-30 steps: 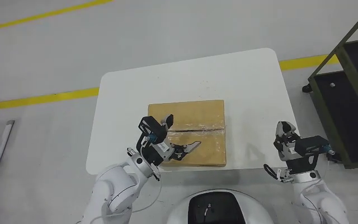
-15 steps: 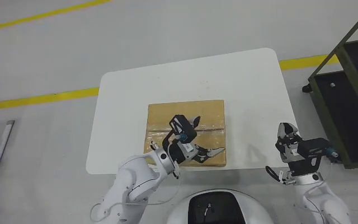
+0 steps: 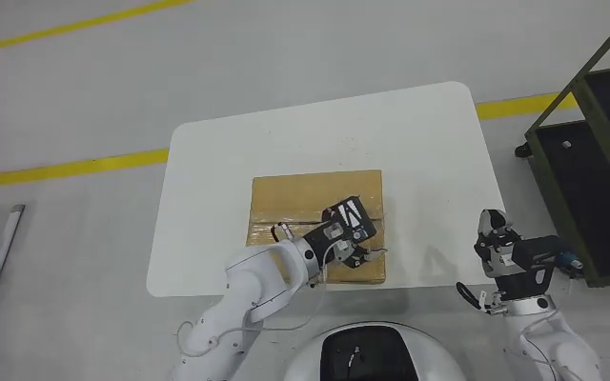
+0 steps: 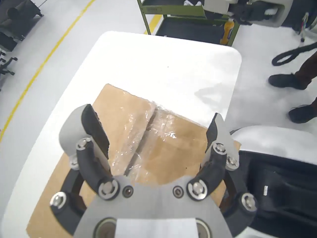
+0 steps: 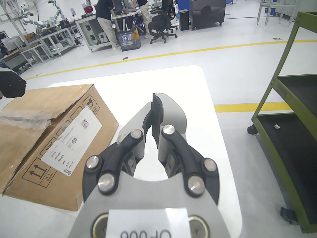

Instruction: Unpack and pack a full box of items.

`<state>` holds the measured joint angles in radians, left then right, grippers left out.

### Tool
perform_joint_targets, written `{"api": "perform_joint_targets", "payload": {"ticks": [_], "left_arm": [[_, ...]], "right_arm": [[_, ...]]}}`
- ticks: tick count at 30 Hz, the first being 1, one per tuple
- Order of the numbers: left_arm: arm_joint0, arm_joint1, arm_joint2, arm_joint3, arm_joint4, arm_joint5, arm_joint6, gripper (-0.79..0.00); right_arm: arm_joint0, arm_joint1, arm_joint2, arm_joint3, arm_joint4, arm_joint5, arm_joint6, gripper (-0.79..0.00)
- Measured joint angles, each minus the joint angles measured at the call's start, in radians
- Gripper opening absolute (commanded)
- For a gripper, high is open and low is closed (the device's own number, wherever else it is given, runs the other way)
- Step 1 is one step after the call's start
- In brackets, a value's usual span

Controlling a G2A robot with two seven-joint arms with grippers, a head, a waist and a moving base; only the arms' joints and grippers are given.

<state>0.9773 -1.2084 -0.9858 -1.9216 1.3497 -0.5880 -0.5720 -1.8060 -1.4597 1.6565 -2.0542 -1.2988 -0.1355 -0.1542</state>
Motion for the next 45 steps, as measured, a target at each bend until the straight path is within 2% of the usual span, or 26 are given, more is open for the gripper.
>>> {"api": "perform_joint_targets", "payload": {"ticks": [1,2,3,4,6,10,16,22,25,26,29,31,45], "left_arm": [[-0.003,0.001,-0.002,0.002,0.016,-0.012,0.003,-0.114],[-0.005,0.002,-0.003,0.004,0.026,-0.021,0.005,-0.188],[-0.009,0.004,-0.003,0.004,0.041,-0.036,0.004,-0.228],[-0.010,0.005,-0.003,0.004,0.053,-0.047,0.003,-0.394],[-0.007,0.006,-0.005,0.007,0.066,-0.055,0.004,-0.431],[-0.008,0.008,-0.001,0.007,0.090,-0.066,0.005,-0.434],[-0.021,0.007,0.017,0.027,0.090,-0.115,-0.015,-0.382],[-0.026,0.008,0.024,0.029,0.099,-0.122,-0.031,-0.379],[-0.033,0.008,0.030,0.036,0.121,-0.128,-0.024,-0.308],[-0.035,0.007,0.032,0.039,0.127,-0.129,-0.021,-0.308],[-0.043,0.007,0.040,0.049,0.151,-0.131,-0.011,-0.382],[-0.048,0.007,0.047,0.057,0.172,-0.138,-0.002,-0.403],[-0.065,0.008,0.060,0.088,0.297,-0.144,0.062,-0.465]], "right_arm": [[-0.001,0.000,-0.001,-0.001,0.001,0.001,0.000,-0.785],[-0.002,0.001,-0.002,-0.002,0.001,0.003,-0.001,-0.785],[-0.003,0.001,-0.003,-0.004,0.002,0.004,-0.001,-0.785],[-0.004,0.002,-0.004,-0.004,0.002,0.005,-0.002,-0.785],[-0.006,0.003,-0.005,-0.006,0.002,0.009,-0.002,-0.785],[-0.012,0.005,-0.005,-0.013,0.004,0.015,-0.005,-0.785],[-0.022,0.008,0.002,-0.020,0.007,0.020,-0.005,-0.785],[-0.030,0.011,0.005,-0.026,0.013,0.025,-0.008,-0.785],[-0.031,0.013,0.008,-0.029,0.015,0.027,-0.008,-0.785],[-0.031,0.013,0.010,-0.029,0.016,0.027,-0.008,-0.785],[-0.032,0.015,0.012,-0.029,0.020,0.029,-0.008,-0.785],[-0.032,0.016,0.012,-0.029,0.021,0.030,-0.009,-0.785],[-0.025,0.021,0.009,-0.025,0.038,0.034,-0.011,-0.785]]}}
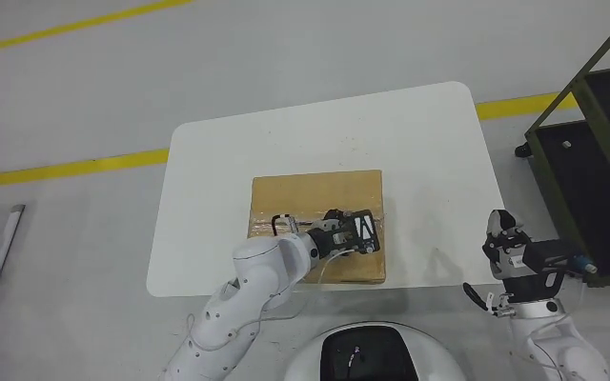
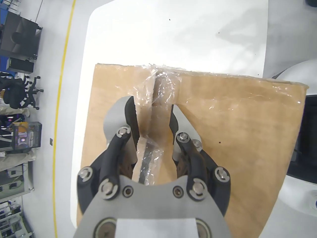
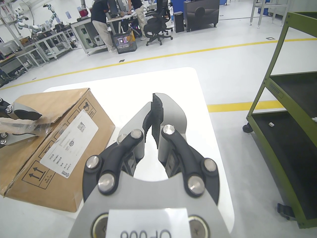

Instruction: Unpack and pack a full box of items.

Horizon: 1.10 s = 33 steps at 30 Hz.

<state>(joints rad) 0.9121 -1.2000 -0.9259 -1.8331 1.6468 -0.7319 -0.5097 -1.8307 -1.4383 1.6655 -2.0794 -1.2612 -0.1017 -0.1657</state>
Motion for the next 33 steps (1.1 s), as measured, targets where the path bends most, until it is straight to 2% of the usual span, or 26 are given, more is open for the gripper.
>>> {"api": "perform_joint_targets", "payload": {"ticks": [2,5,8,9,16,23,28,33], "left_arm": [[0.000,0.000,0.001,0.001,0.009,-0.001,0.009,-0.489],[0.001,0.000,-0.001,0.001,0.023,0.005,0.026,-0.579],[0.003,0.001,-0.006,-0.009,0.040,0.023,0.047,-0.773],[0.004,0.001,-0.009,-0.013,0.044,0.030,0.056,-0.785],[0.024,0.000,-0.036,-0.038,0.025,0.077,0.078,-0.785],[0.064,-0.002,-0.097,-0.072,-0.076,0.179,0.067,-0.785],[0.087,0.000,-0.167,-0.101,-0.146,0.254,0.045,-0.785],[0.110,0.004,-0.264,-0.128,-0.238,0.313,0.004,-0.785]], "right_arm": [[0.001,0.001,-0.001,0.000,0.003,0.001,0.001,-0.785],[0.003,0.002,-0.002,0.002,0.007,0.003,0.001,-0.785],[0.005,0.003,-0.004,0.004,0.010,0.005,0.002,-0.785],[0.005,0.003,-0.005,0.004,0.011,0.005,0.003,-0.785],[0.016,0.006,-0.015,0.006,0.013,0.006,0.006,-0.785],[0.066,0.007,-0.027,0.010,0.086,-0.010,0.013,-0.785],[0.133,0.007,-0.047,0.017,0.166,-0.037,0.040,-0.785],[0.192,0.010,-0.088,0.031,0.175,-0.071,0.070,-0.785]]}}
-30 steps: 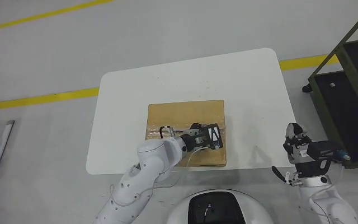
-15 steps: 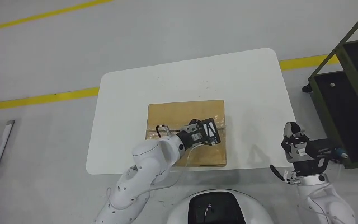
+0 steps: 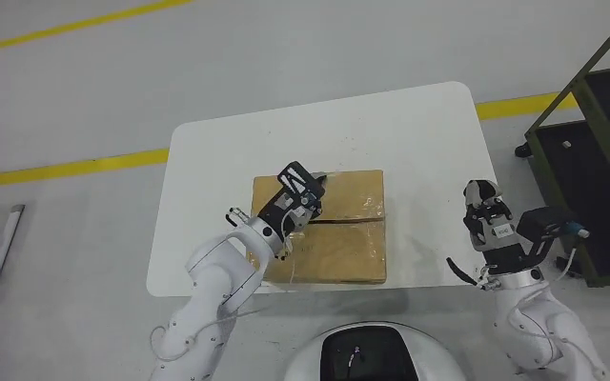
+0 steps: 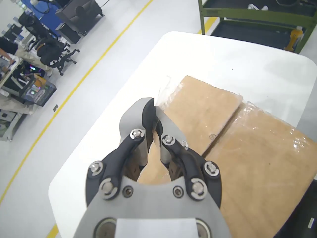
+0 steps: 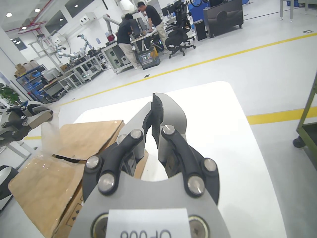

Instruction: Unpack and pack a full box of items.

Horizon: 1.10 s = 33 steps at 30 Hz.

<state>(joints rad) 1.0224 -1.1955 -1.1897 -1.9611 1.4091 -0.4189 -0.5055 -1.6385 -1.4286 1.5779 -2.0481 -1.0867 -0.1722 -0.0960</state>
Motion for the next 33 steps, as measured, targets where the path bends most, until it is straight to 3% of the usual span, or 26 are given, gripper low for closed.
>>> {"api": "perform_joint_targets", "payload": {"ticks": [11,24,33], "left_arm": [[0.015,0.032,-0.241,-0.103,-0.003,-0.083,-0.077,-0.785],[0.079,0.068,-0.551,-0.115,0.035,-0.117,-0.091,-0.785],[0.151,0.080,-0.634,-0.068,0.100,-0.097,-0.026,-0.785]], "right_arm": [[0.045,0.002,-0.081,0.033,0.015,-0.035,0.017,-0.785],[0.168,0.005,-0.214,0.096,-0.022,-0.101,0.123,-0.785],[0.195,0.009,-0.260,0.157,-0.045,-0.120,0.166,-0.785]]}}
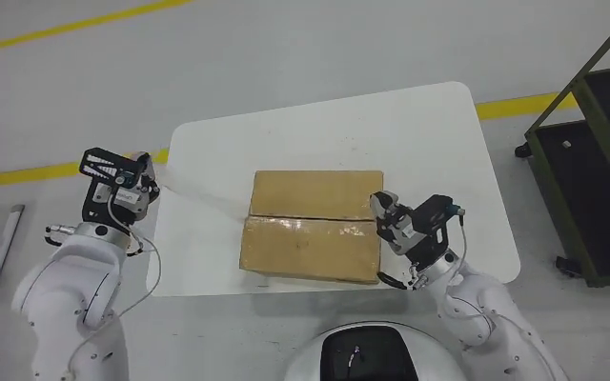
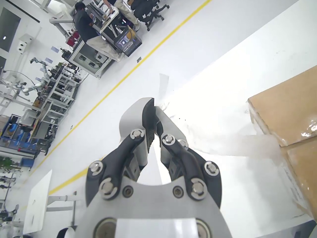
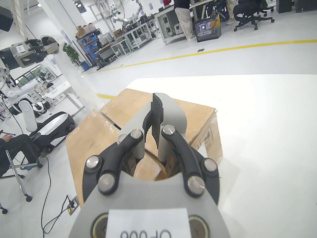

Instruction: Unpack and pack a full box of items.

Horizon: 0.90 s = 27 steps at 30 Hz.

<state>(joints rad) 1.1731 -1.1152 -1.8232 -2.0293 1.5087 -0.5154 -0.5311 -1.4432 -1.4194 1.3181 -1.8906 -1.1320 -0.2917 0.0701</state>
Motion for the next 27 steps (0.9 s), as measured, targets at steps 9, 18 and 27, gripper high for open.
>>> {"api": "perform_joint_targets", "payload": {"ticks": [9,18,27], "left_arm": [[0.067,0.003,-0.037,0.043,0.015,0.083,0.010,0.000],[0.016,0.001,0.018,0.094,0.005,0.186,0.069,-0.252],[-0.068,-0.015,0.055,0.169,-0.098,0.443,0.116,0.000]], "right_arm": [[0.013,0.004,-0.015,0.030,-0.003,0.009,0.004,-0.785],[0.001,0.011,-0.004,0.015,0.001,0.023,0.005,-0.785],[0.000,0.017,0.005,0.002,-0.007,0.032,-0.001,-0.785]]}}
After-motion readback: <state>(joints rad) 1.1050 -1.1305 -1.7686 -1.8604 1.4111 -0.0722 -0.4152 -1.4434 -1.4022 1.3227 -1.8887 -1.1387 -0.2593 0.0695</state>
